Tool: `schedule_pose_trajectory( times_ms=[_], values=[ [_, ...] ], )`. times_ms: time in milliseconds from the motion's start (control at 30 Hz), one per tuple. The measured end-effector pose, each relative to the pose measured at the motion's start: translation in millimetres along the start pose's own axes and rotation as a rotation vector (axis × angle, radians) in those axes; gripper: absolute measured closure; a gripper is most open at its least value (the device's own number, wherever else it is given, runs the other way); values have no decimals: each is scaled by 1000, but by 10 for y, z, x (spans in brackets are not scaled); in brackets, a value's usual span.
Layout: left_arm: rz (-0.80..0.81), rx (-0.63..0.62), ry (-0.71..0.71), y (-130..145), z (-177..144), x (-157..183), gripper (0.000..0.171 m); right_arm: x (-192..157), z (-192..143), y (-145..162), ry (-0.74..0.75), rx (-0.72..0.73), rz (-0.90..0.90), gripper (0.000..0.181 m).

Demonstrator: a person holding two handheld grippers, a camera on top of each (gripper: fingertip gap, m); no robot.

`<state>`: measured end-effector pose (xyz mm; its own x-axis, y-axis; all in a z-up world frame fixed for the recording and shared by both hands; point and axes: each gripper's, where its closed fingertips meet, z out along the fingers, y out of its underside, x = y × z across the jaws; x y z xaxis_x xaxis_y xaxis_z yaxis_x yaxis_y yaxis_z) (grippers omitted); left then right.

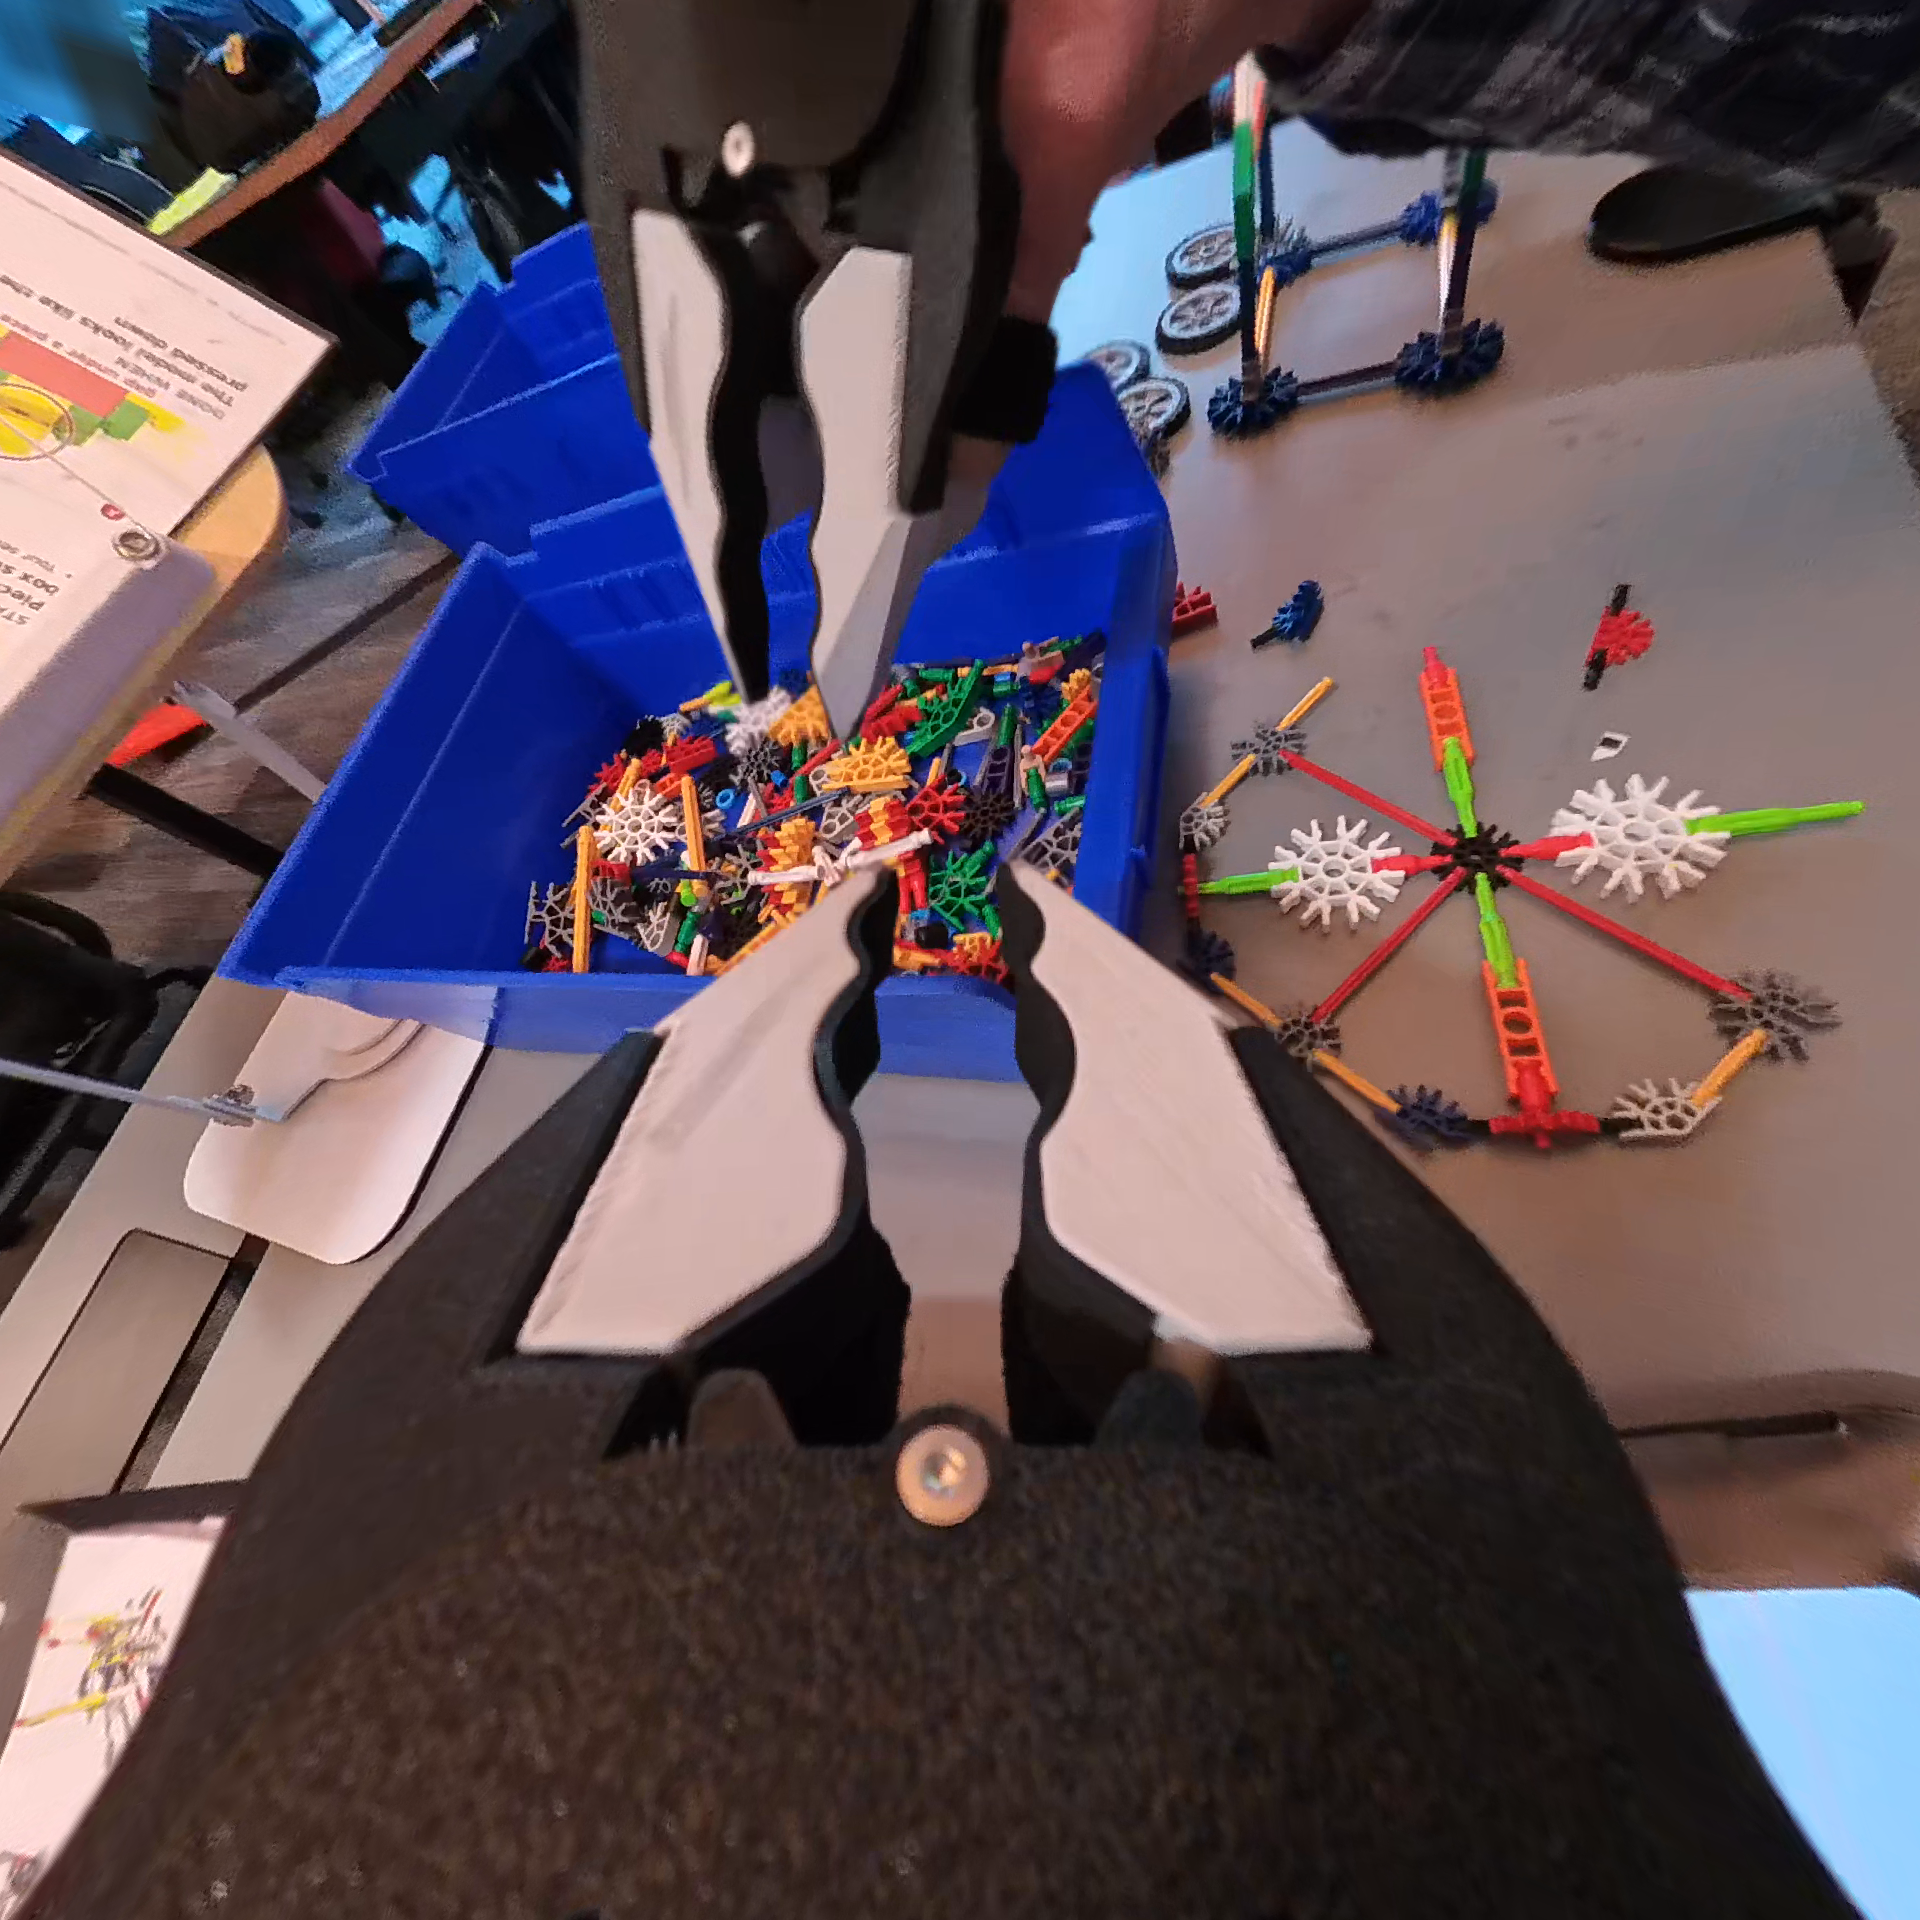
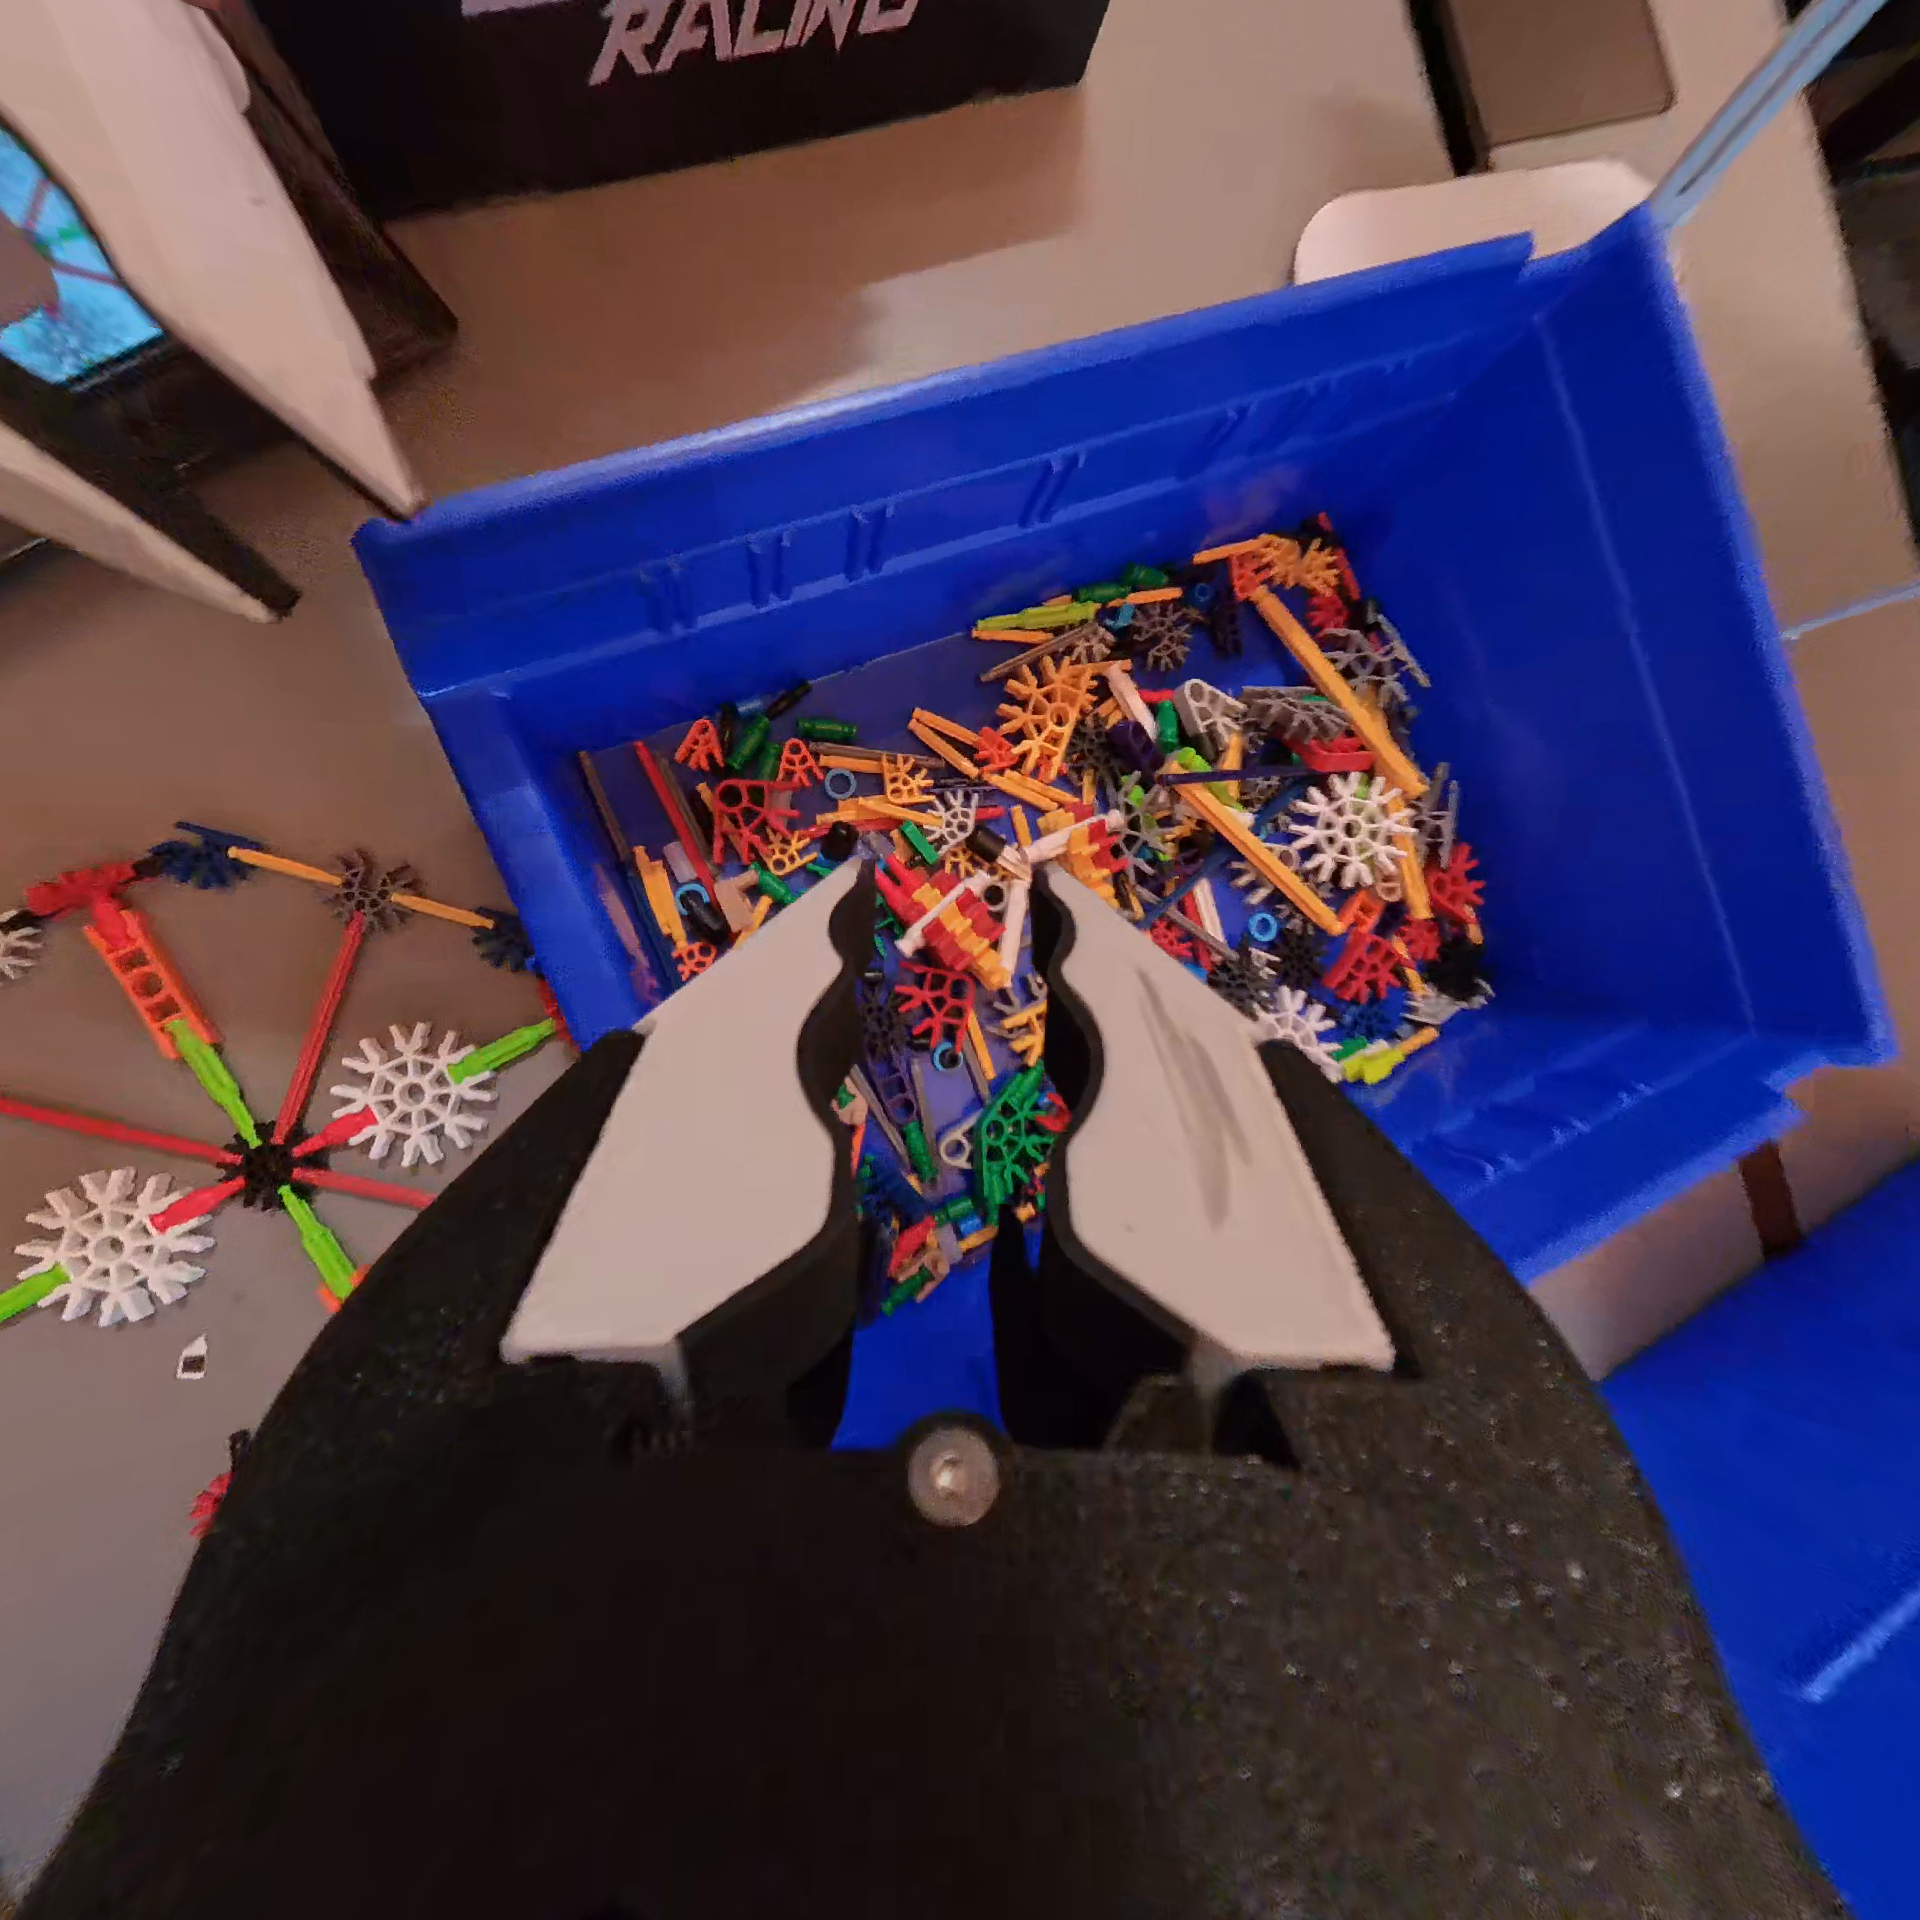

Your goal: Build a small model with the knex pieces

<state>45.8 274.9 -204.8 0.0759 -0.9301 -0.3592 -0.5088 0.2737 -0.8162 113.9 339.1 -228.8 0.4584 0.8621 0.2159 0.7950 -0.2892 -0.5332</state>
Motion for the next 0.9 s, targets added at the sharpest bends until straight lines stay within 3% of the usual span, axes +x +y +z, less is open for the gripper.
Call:
schedule_pose_trajectory(
  times_ms=[200,433,767,900],
  values=[
    [19,-23,-1,35,37,29,153,-95,501,68,-113,-139,-1,156],
    [32,-38,5,66,55,59,153,5,857,275,-96,-298,-7,157],
    [30,-34,5,52,27,53,153,-96,772,371,-233,-360,-7,169],
    [32,-34,7,50,29,61,153,137,705,99,-188,-243,61,168]
  ],
)
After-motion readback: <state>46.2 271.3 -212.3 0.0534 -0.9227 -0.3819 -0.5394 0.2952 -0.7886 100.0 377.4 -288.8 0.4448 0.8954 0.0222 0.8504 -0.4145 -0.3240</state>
